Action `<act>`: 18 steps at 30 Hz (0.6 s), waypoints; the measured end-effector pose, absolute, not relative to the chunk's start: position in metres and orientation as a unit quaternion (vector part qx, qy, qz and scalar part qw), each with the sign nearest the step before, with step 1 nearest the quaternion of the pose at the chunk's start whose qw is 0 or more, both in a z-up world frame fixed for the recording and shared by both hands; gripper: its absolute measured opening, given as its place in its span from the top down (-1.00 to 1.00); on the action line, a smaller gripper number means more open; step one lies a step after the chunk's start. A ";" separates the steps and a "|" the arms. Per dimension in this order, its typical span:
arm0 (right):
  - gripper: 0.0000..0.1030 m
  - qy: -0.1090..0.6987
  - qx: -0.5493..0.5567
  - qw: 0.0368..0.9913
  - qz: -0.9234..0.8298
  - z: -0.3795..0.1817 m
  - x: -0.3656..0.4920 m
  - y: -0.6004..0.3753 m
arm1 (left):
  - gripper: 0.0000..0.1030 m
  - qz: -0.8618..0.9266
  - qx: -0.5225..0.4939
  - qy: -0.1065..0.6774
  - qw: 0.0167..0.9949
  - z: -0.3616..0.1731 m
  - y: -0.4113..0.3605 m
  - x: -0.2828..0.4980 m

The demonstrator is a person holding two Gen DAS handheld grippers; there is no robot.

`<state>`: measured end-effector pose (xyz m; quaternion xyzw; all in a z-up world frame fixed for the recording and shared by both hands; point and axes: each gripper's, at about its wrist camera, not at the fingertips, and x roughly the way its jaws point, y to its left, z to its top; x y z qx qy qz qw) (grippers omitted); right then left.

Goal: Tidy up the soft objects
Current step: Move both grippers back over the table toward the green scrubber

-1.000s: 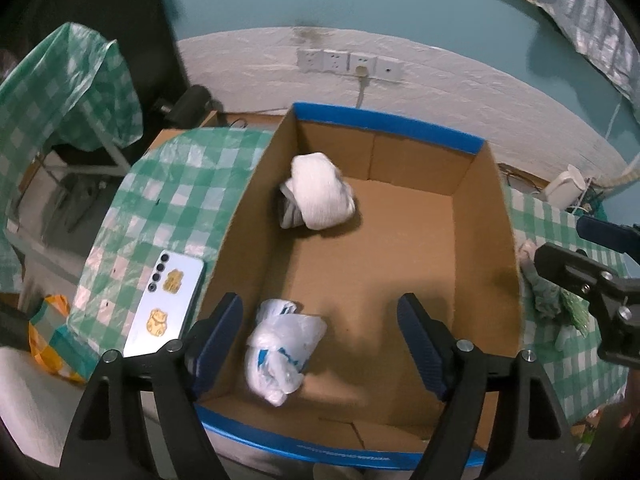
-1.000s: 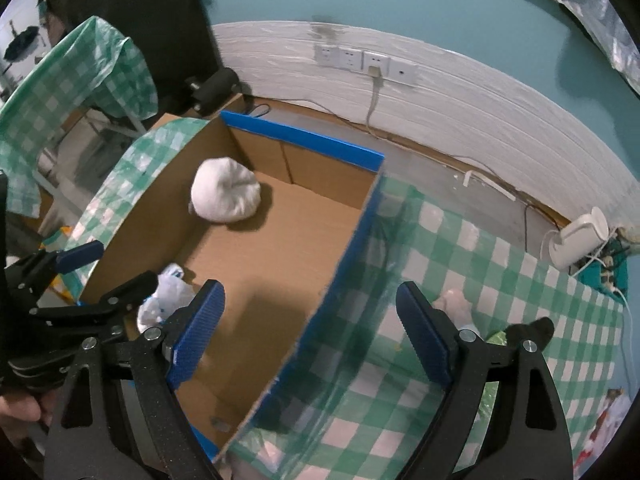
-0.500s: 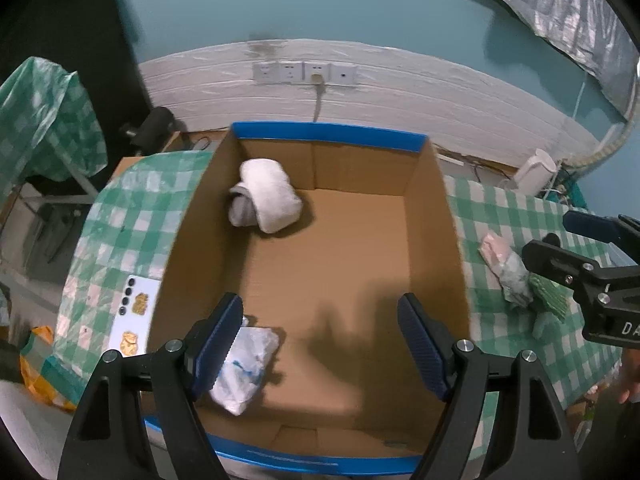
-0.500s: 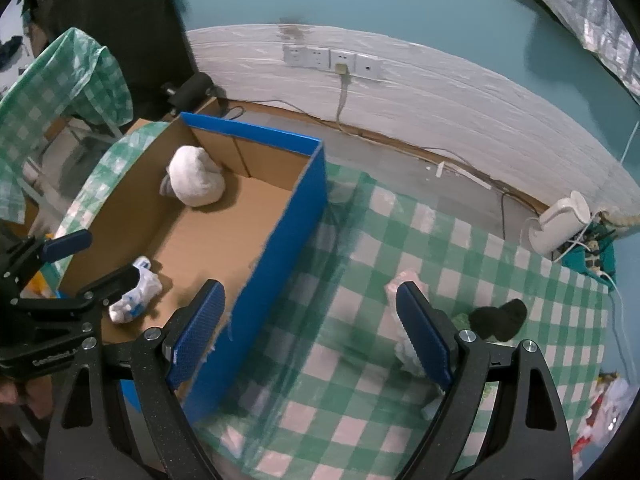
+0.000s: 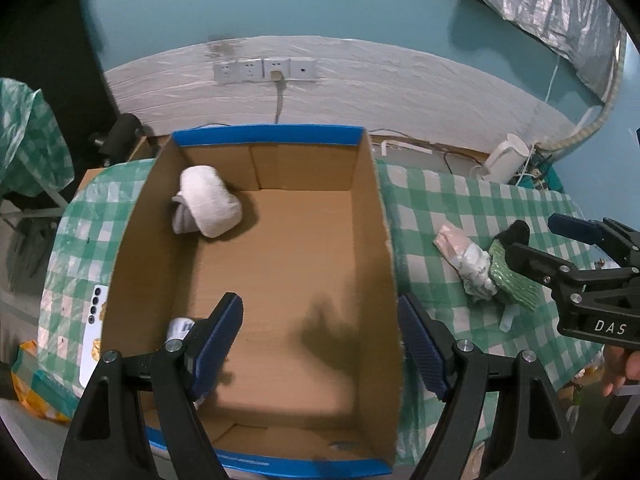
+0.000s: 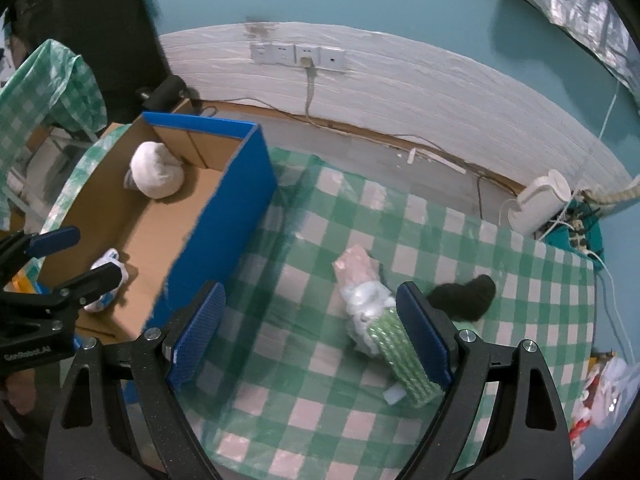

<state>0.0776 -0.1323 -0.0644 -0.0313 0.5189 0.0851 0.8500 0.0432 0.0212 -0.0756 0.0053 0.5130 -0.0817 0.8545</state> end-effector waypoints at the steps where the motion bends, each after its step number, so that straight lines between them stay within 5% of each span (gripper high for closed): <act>1: -0.70 0.520 -0.029 0.850 0.083 -0.065 0.077 -0.136 | -0.57 -0.084 0.007 0.514 0.853 -0.076 0.017 0.044; 18: -0.70 0.534 -0.010 0.845 0.038 -0.081 0.071 -0.190 | -0.57 -0.116 0.032 0.518 0.847 -0.075 -0.037 0.041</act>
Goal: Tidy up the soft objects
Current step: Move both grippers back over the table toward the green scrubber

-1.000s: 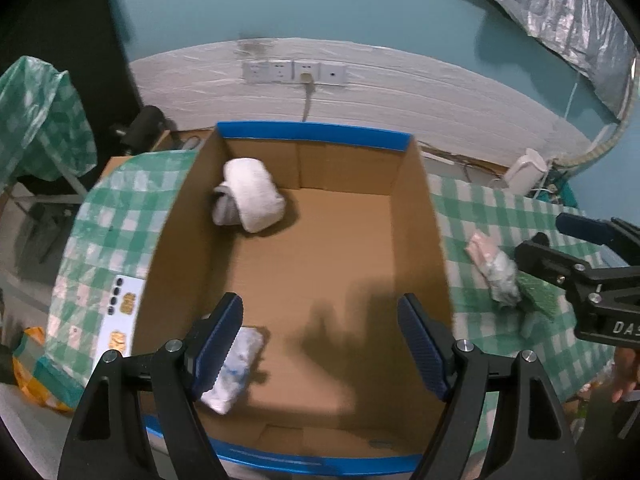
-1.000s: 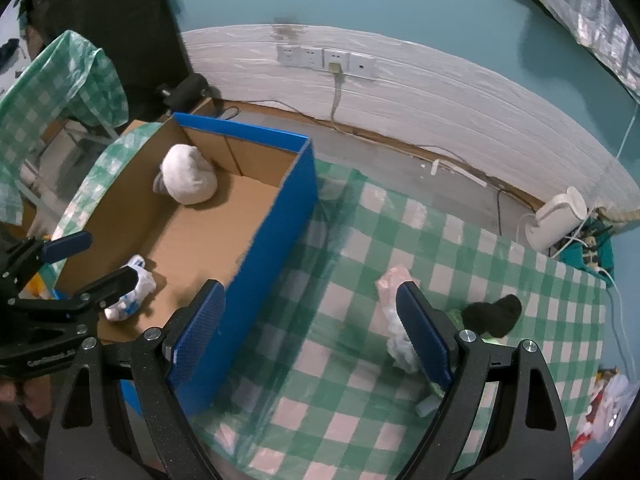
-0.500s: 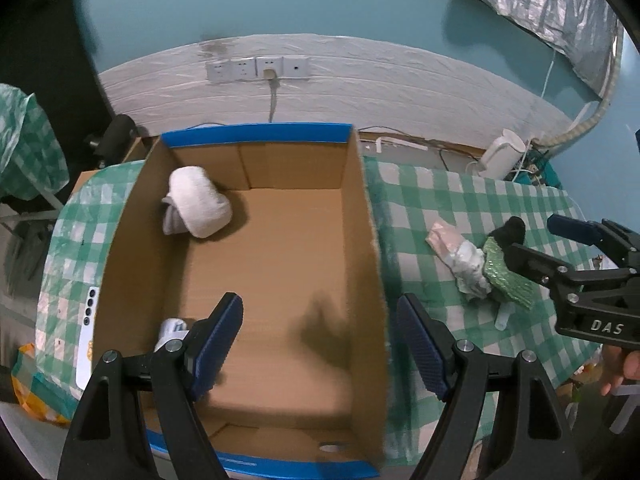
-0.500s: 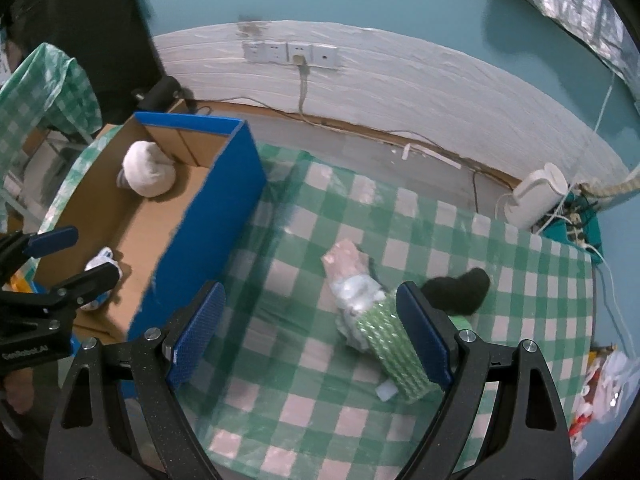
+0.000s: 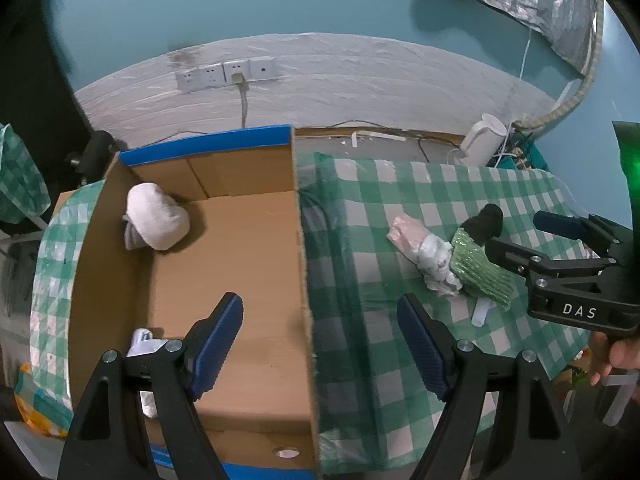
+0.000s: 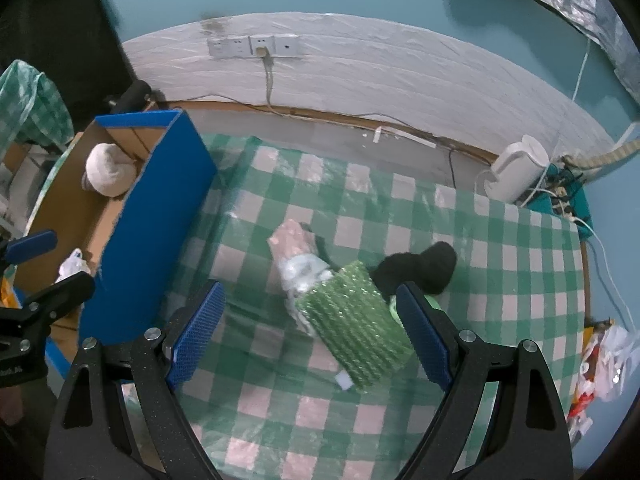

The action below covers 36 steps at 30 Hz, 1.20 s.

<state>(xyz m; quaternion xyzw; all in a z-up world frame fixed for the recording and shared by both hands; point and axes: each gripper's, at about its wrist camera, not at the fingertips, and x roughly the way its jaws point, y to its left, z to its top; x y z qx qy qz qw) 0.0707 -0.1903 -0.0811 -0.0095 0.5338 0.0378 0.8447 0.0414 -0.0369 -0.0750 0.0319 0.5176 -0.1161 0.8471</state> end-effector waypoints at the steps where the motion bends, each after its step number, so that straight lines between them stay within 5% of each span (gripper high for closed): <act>1: -0.70 0.535 -0.009 0.844 0.036 -0.082 0.070 -0.193 | -0.57 -0.117 0.033 0.520 0.846 -0.076 -0.040 0.042; 36: -0.70 0.608 -0.034 0.792 0.044 -0.166 0.076 -0.230 | -0.68 -0.131 0.120 0.567 0.804 -0.147 -0.124 0.050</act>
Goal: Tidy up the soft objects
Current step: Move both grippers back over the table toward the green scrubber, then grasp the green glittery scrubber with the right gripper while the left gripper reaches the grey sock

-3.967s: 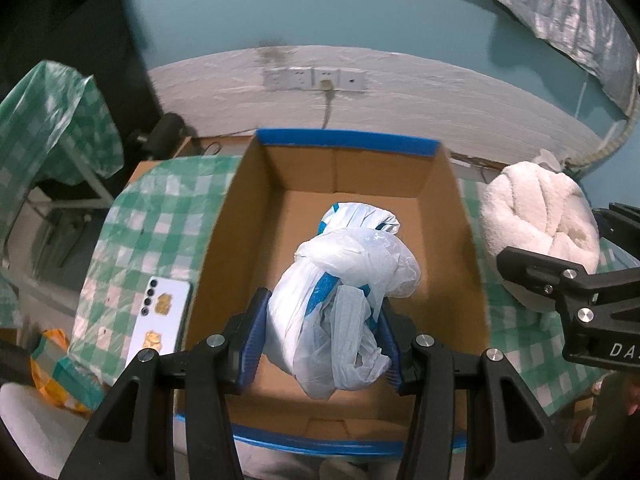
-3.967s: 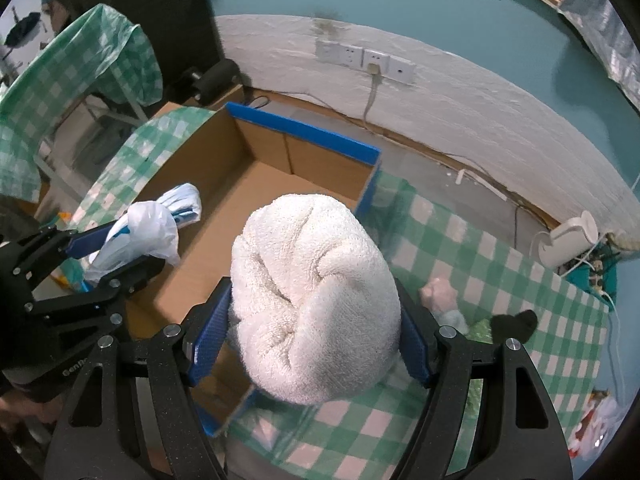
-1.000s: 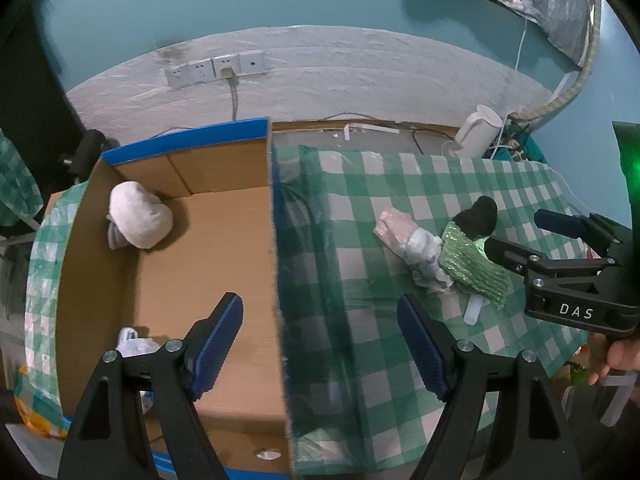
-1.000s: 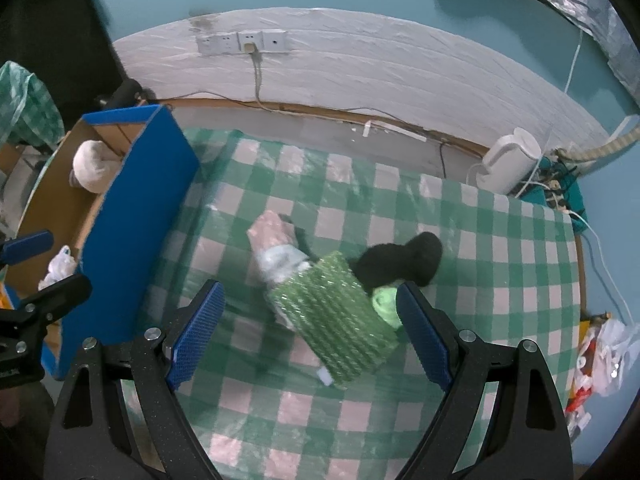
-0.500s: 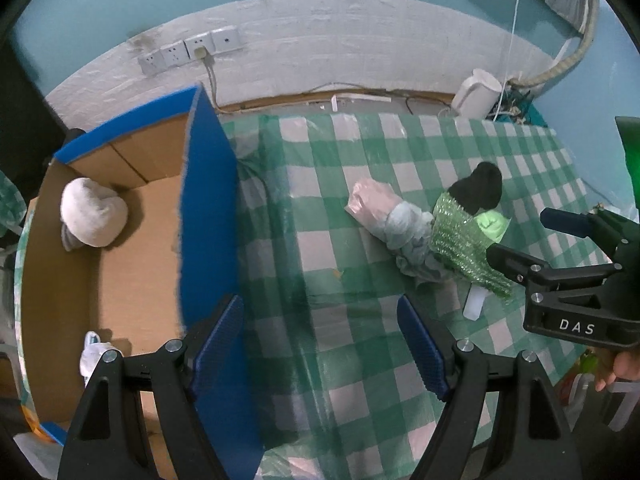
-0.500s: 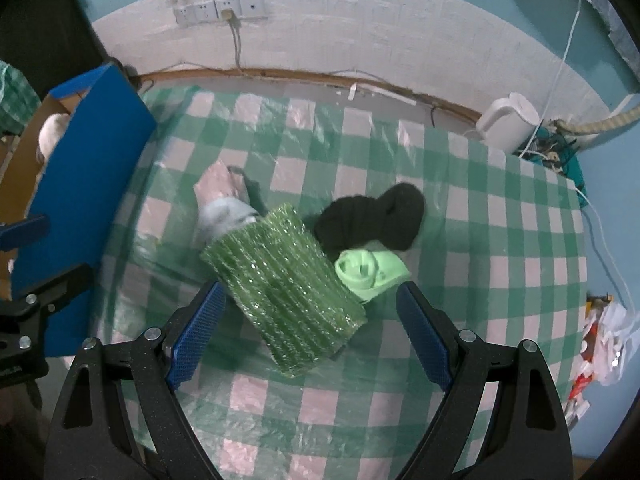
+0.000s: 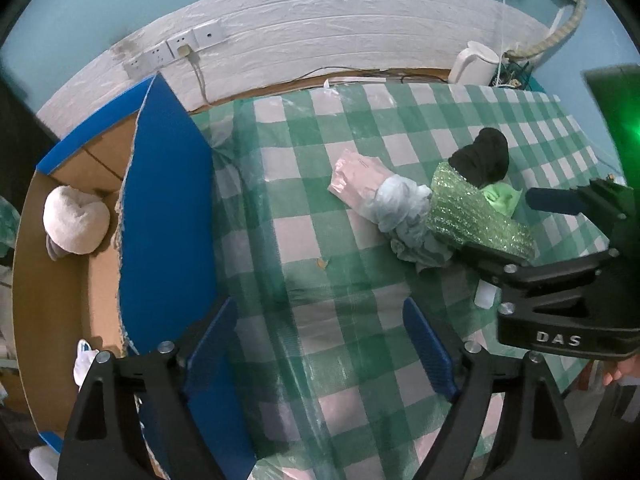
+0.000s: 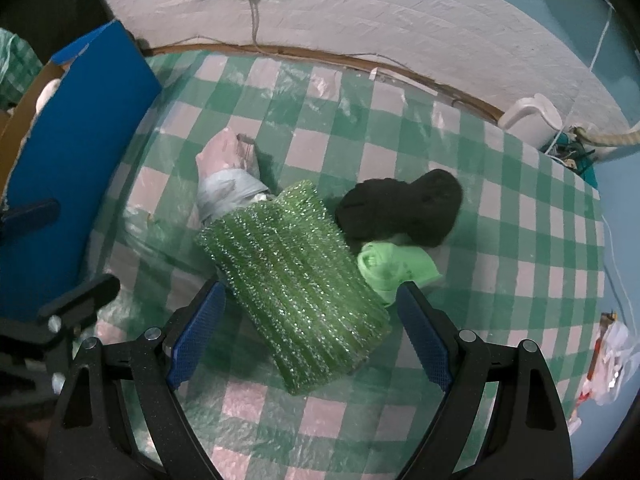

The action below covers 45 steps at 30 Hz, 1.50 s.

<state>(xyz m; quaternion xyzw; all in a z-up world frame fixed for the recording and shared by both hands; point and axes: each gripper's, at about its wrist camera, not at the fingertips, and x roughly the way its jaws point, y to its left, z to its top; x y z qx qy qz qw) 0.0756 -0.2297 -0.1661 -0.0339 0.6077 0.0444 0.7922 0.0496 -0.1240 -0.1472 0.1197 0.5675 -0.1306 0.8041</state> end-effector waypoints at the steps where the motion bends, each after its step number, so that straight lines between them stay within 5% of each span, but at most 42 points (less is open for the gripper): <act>1: -0.70 0.610 -0.037 0.790 0.045 -0.169 0.077 -0.228 | -0.68 -0.129 0.124 0.567 0.804 -0.148 -0.125 0.049; 6: -0.67 0.621 -0.046 0.781 0.051 -0.181 0.080 -0.224 | -0.68 -0.129 0.127 0.565 0.805 -0.149 -0.125 0.049; 13: 0.26 0.636 -0.005 0.770 0.059 -0.184 0.081 -0.239 | -0.68 -0.143 0.113 0.569 0.802 -0.146 -0.128 0.052; 16: 0.40 0.638 0.024 0.767 0.062 -0.179 0.079 -0.247 | -0.68 -0.150 0.108 0.573 0.798 -0.147 -0.132 0.052; 23: 0.55 0.637 0.052 0.766 0.061 -0.168 0.068 -0.262 | -0.68 -0.155 0.113 0.575 0.795 -0.151 -0.144 0.051; 45: 0.58 0.624 0.084 0.777 0.001 -0.161 0.036 -0.322 | -0.68 -0.201 0.088 0.596 0.772 -0.157 -0.203 0.046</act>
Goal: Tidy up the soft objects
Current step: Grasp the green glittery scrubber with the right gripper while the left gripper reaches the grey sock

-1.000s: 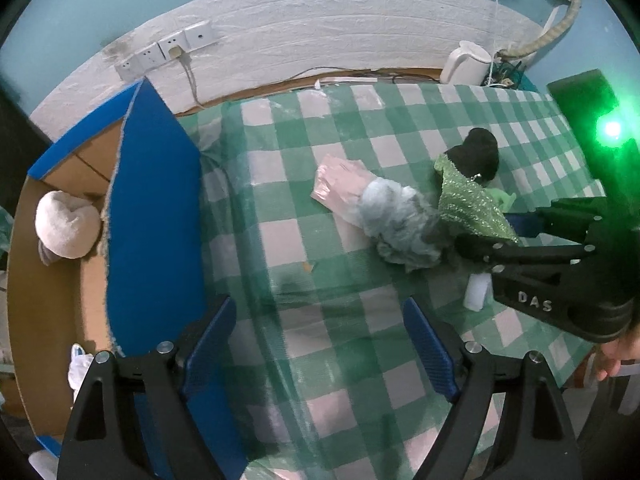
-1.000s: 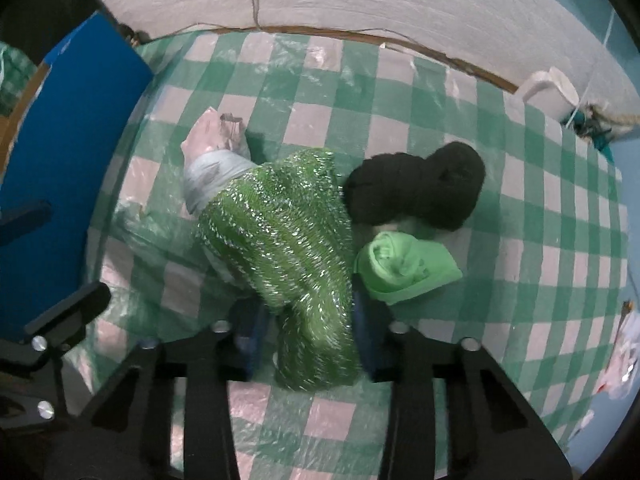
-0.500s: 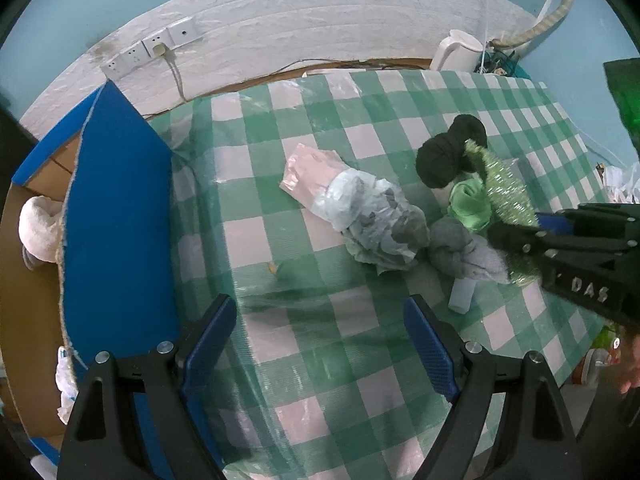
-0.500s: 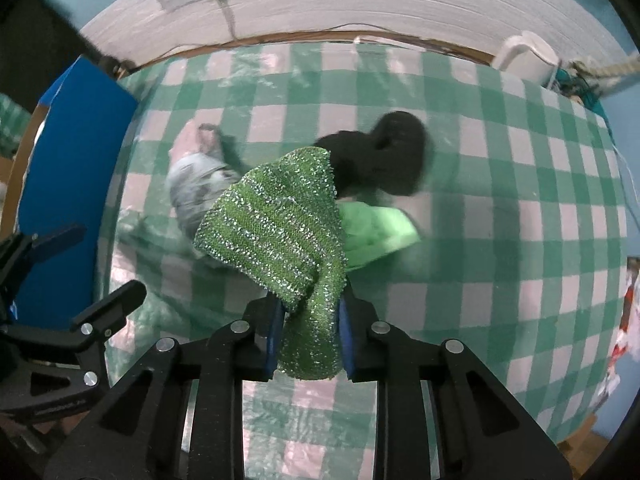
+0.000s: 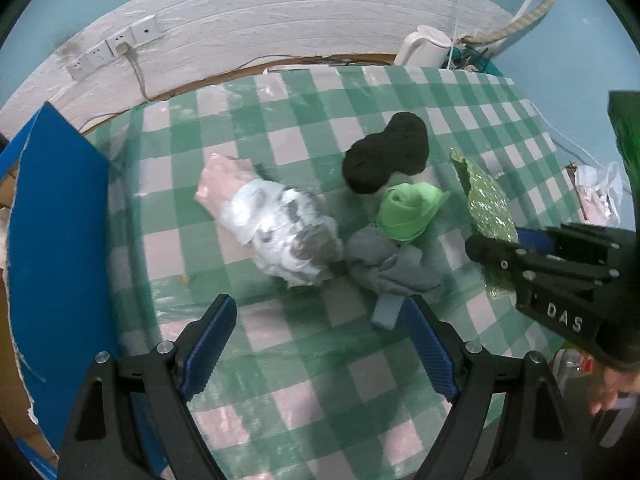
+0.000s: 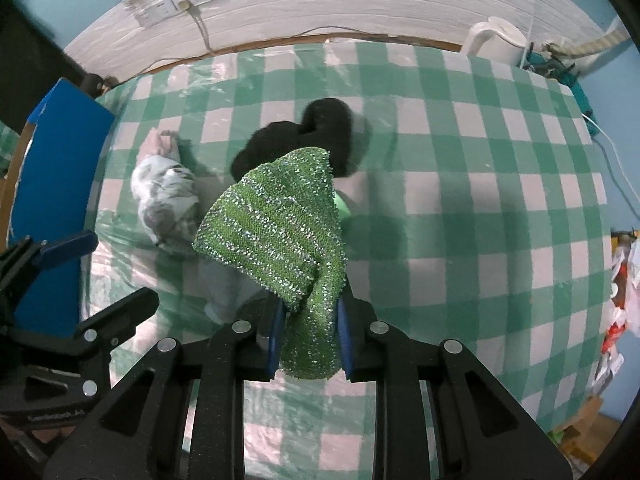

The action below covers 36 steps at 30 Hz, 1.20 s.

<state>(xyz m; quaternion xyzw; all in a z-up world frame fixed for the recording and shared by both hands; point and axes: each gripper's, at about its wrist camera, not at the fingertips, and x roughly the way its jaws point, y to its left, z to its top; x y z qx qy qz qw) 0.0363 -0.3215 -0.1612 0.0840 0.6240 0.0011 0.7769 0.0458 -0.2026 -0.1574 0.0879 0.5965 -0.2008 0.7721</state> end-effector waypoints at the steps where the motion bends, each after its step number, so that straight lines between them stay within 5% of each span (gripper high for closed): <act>1: 0.58 0.623 0.084 0.777 -0.001 -0.161 0.034 -0.324 | -0.68 -0.200 0.088 0.597 0.772 -0.158 -0.207 0.047; 25: 0.58 0.621 0.099 0.777 -0.030 -0.163 0.012 -0.350 | -0.59 -0.189 0.016 0.659 0.728 -0.202 -0.247 0.066; 33: 0.58 0.620 0.096 0.778 -0.025 -0.162 0.013 -0.348 | 0.47 -0.198 0.020 0.661 0.724 -0.205 -0.238 0.066; 36: 0.58 0.620 0.094 0.779 -0.024 -0.161 0.013 -0.346 | 0.55 -0.206 0.024 0.659 0.723 -0.204 -0.232 0.063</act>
